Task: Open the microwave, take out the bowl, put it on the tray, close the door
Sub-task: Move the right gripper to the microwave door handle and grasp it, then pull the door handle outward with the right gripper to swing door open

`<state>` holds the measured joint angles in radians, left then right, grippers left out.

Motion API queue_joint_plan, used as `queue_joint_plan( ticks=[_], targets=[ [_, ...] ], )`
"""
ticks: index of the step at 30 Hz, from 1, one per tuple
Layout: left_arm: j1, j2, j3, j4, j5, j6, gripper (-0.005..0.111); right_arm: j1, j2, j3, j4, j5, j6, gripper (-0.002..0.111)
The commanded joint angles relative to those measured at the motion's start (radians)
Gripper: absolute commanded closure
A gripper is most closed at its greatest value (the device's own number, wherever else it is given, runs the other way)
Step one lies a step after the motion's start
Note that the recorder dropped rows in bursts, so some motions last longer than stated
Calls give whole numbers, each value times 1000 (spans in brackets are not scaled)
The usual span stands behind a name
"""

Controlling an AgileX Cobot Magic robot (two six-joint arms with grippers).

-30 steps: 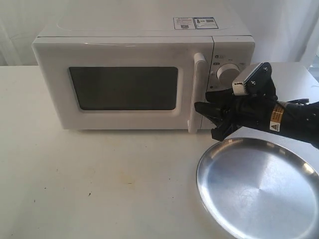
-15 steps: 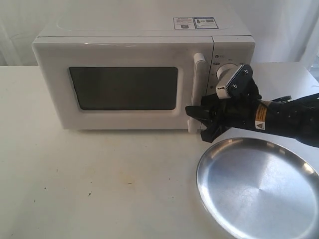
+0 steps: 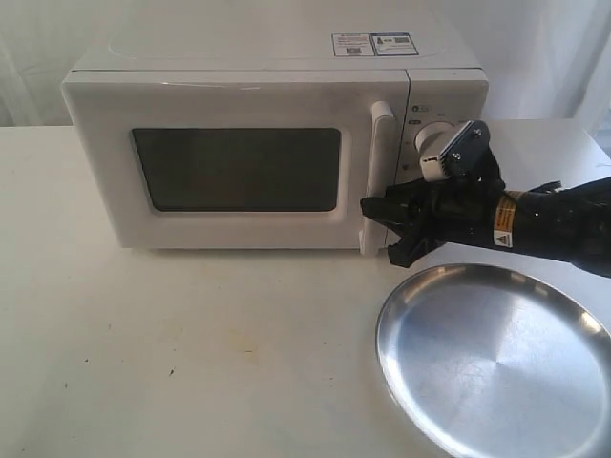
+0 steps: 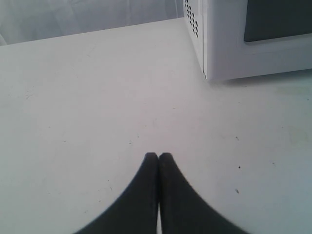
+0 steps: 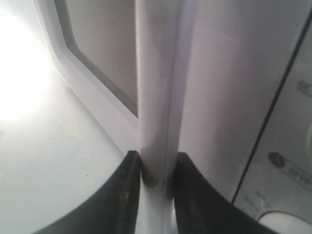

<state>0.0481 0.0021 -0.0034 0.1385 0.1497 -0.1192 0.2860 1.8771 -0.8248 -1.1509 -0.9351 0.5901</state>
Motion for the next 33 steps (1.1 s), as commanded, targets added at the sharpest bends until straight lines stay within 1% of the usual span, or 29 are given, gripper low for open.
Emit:
queue_joint_plan(
  ticks=[1,2,4,13,19,22,23,26,29,30,31,33],
  targets=[
    [-1,-2,3,-3,-1,-6,107,14,-3,8,-425,-286,88,108],
    [-1,-2,3,-3,-1,-6,107,18,-5,10,-473,-286,103,108],
    [-1,-2,3,-3,-1,-6,107,20,-21,21,-512,-286,106,108],
    [-1,-2,3,-3,-1,-6,107,24,-111,111,-527,-286,126,108],
    [-1,-2,3,-3,-1,-6,107,22,-209,165,-544,-286,124,108],
    [-1,-2,3,-3,-1,-6,107,22,-246,165,-567,-286,208,106],
    [-1,-2,3,-3,-1,-6,107,22,-258,165,-567,-286,240,103],
    [-1,-2,3,-3,-1,-6,107,22,-286,165,-570,-260,314,89],
    [-1,-2,3,-3,-1,-6,107,22,-304,165,-593,-286,353,68],
    [-1,-2,3,-3,-1,-6,107,22,-315,165,-594,-286,358,64],
    [-1,-2,3,-3,-1,-6,107,22,-326,165,-594,-286,358,61],
    [-1,-2,3,-3,-1,-6,107,22,-349,165,-594,-286,406,61]
  ],
)
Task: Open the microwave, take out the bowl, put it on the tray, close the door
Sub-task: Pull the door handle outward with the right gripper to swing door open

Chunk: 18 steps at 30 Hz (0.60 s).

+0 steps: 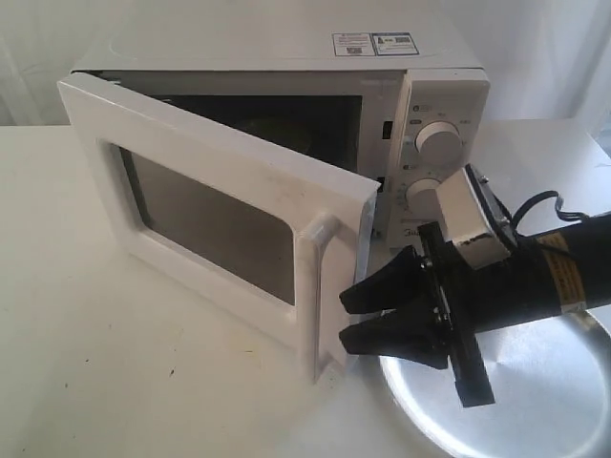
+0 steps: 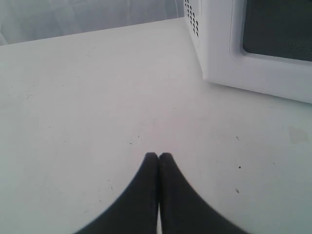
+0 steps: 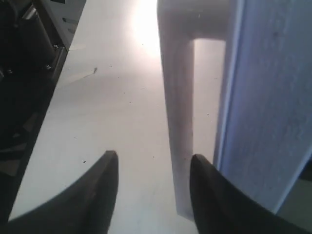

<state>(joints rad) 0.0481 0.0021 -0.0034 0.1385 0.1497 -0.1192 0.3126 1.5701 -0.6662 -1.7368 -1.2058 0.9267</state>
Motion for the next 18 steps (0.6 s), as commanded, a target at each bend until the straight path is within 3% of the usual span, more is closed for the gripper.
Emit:
queue_joint_plan(
  ticks=[1,10,13,15,16,18],
  targets=[
    [-1,-2,3,-3,-1,-6,107,-5,-55,7,-8,-15,102,63],
    [-1,-2,3,-3,-1,-6,107,48,-336,58,6,-15,150,106],
    [-1,-2,3,-3,-1,-6,107,45,-548,58,304,-15,-8,108],
    [-1,-2,3,-3,-1,-6,107,45,-646,58,425,251,-29,108],
    [-1,-2,3,-3,-1,-6,107,47,-673,63,420,453,-2,108],
    [-1,-2,3,-3,-1,-6,107,47,-649,96,451,669,19,108]
  ],
)
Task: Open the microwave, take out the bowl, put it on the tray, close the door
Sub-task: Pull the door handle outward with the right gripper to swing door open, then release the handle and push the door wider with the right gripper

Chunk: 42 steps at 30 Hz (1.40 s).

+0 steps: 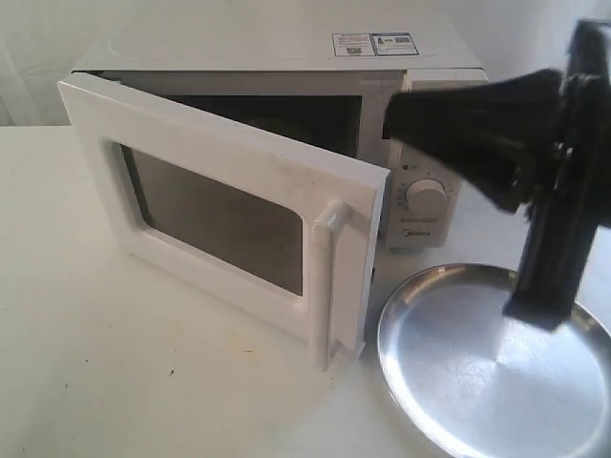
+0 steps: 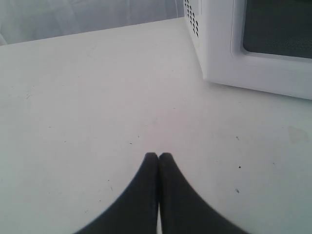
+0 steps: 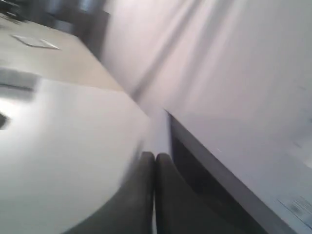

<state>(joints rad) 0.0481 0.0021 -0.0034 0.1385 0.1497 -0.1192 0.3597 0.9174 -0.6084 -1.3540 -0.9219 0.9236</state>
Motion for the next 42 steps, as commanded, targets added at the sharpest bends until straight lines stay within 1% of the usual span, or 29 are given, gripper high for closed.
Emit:
queue_joint_plan(
  ticks=[1,5,8,9,12,14,17,21,24,29,31,33,36,39,42],
  targets=[
    [-1,-2,3,-3,-1,-6,107,0,27,45,83,414,20,108],
    [-1,-2,3,-3,-1,-6,107,0,162,51,156,452,-41,108],
    [-1,-2,3,-3,-1,-6,107,0,267,51,197,399,-73,108],
    [-1,-2,3,-3,-1,-6,107,0,297,51,183,360,-72,108],
    [-1,-2,3,-3,-1,-6,107,0,391,51,68,136,-81,108],
    [-1,-2,3,-3,-1,-6,107,0,435,51,38,9,-109,108],
    [-1,-2,3,-3,-1,-6,107,0,451,51,25,-2,-109,108],
    [-1,-2,3,-3,-1,-6,107,0,451,51,-71,-66,-113,108],
    [-1,-2,3,-3,-1,-6,107,0,451,51,-55,-66,-117,108],
    [-1,-2,3,-3,-1,-6,107,0,473,51,91,37,-167,108],
    [-1,-2,3,-3,-1,-6,107,4,505,51,179,42,-238,108],
    [-1,-2,3,-3,-1,-6,107,22,558,46,311,52,-356,108],
    [-1,-2,3,-3,-1,-6,107,75,672,15,470,53,-511,108],
    [-1,-2,3,-3,-1,-6,107,133,791,-57,554,53,-635,108],
    [-1,-2,3,-3,-1,-6,107,196,892,-156,626,82,-718,108]
  ],
)
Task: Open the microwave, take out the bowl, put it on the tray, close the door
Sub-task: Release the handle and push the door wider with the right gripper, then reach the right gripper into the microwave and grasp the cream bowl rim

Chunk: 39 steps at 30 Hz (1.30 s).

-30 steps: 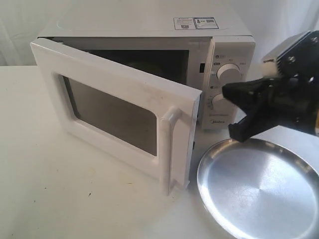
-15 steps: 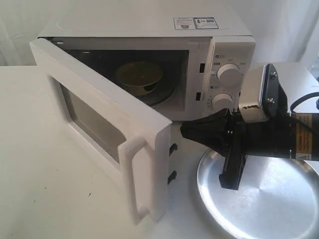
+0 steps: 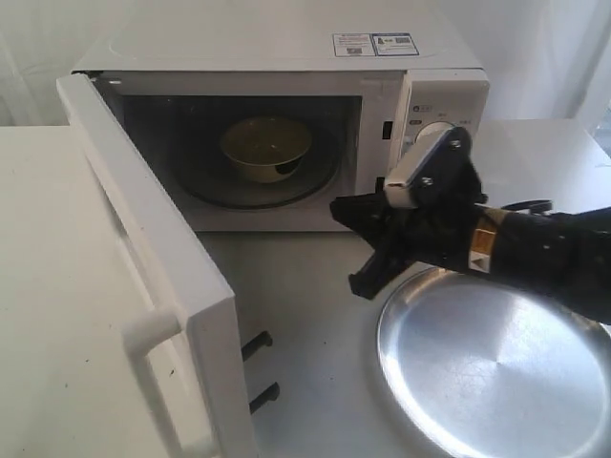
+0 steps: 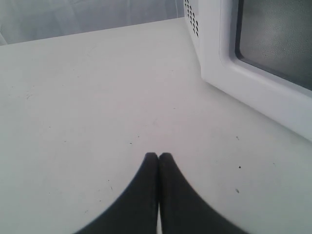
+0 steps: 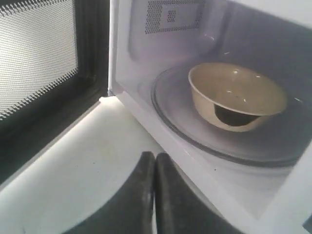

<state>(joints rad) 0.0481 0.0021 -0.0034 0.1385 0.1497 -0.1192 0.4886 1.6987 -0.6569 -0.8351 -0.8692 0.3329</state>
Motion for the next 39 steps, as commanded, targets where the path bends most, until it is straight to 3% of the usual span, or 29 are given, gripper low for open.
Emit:
queue_joint_plan(
  ticks=[1,6,10,12,15,17,22,36,39],
  targets=[
    [-1,-2,3,-3,-1,-6,107,84,133,-143,109,59,-151,108],
    [-1,-2,3,-3,-1,-6,107,184,222,-386,221,412,-243,108],
    [-1,-2,3,-3,-1,-6,107,208,241,-473,214,505,-385,101],
    [-1,-2,3,-3,-1,-6,107,208,246,-494,214,504,-460,85],
    [-1,-2,3,-3,-1,-6,107,208,258,-519,214,476,-537,51],
    [-1,-2,3,-3,-1,-6,107,208,282,-555,214,484,-540,43],
    [-1,-2,3,-3,-1,-6,107,208,365,-689,214,627,-540,49],
    [-1,-2,3,-3,-1,-6,107,238,479,-821,192,744,-541,59],
    [-1,-2,3,-3,-1,-6,107,249,491,-837,187,755,-541,71]
  ],
)
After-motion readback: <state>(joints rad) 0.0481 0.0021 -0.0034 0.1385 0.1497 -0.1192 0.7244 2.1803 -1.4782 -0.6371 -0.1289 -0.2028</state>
